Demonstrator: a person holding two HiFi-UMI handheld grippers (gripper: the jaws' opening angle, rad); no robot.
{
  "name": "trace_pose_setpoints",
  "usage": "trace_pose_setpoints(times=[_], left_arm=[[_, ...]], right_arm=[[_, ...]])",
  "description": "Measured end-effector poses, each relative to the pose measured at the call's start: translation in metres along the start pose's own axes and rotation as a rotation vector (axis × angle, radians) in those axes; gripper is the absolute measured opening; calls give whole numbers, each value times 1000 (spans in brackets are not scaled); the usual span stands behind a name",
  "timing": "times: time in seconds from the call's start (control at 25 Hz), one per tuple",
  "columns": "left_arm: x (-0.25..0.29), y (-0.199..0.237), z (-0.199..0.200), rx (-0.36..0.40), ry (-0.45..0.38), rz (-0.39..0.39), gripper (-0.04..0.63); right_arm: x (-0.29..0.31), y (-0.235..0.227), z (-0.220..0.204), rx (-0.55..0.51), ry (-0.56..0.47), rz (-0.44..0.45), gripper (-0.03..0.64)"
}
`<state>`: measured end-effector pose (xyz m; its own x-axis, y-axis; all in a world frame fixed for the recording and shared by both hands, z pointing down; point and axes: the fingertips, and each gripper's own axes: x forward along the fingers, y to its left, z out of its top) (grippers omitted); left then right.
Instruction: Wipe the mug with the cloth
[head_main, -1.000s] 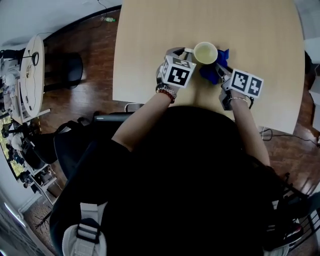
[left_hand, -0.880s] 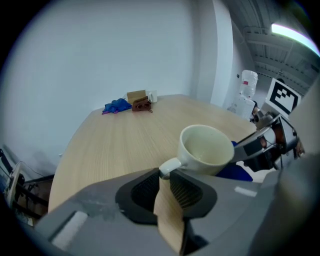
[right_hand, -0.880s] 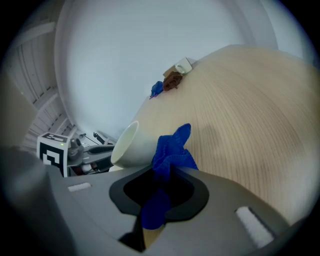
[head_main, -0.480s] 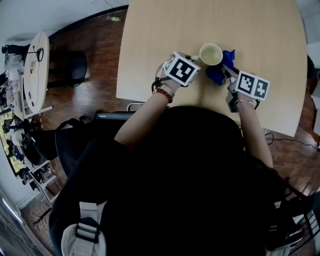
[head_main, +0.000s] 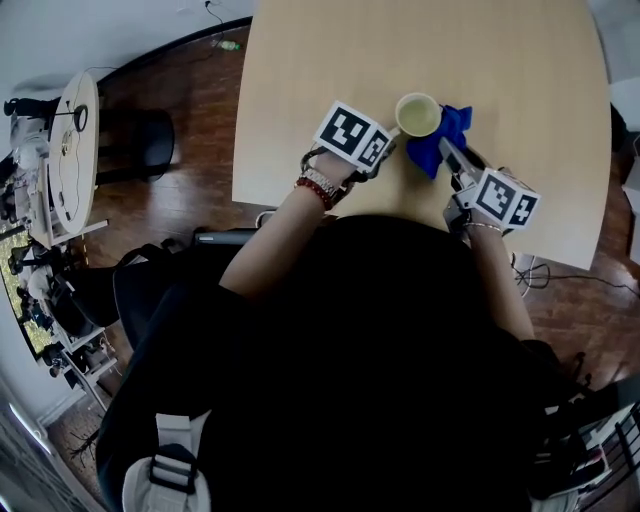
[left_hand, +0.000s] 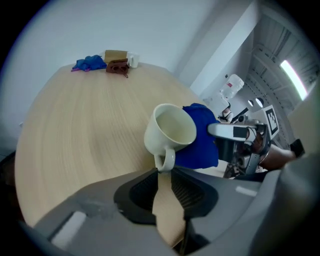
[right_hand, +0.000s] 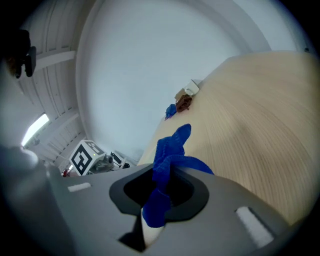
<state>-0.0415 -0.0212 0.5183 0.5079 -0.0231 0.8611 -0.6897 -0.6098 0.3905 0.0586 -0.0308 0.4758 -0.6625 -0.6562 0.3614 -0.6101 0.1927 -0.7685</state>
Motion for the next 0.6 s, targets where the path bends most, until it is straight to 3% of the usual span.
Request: trace_pose_setpoints(times=[0.2,0.6], left_arm=[[9,-23,-5,-18,-12,-99,81],[7,-28,-5,16,-52,-64,78]], right_arm=[[9,-12,-1,8,3,-10,54],[24,-39,-26,-15,99,-112,54]])
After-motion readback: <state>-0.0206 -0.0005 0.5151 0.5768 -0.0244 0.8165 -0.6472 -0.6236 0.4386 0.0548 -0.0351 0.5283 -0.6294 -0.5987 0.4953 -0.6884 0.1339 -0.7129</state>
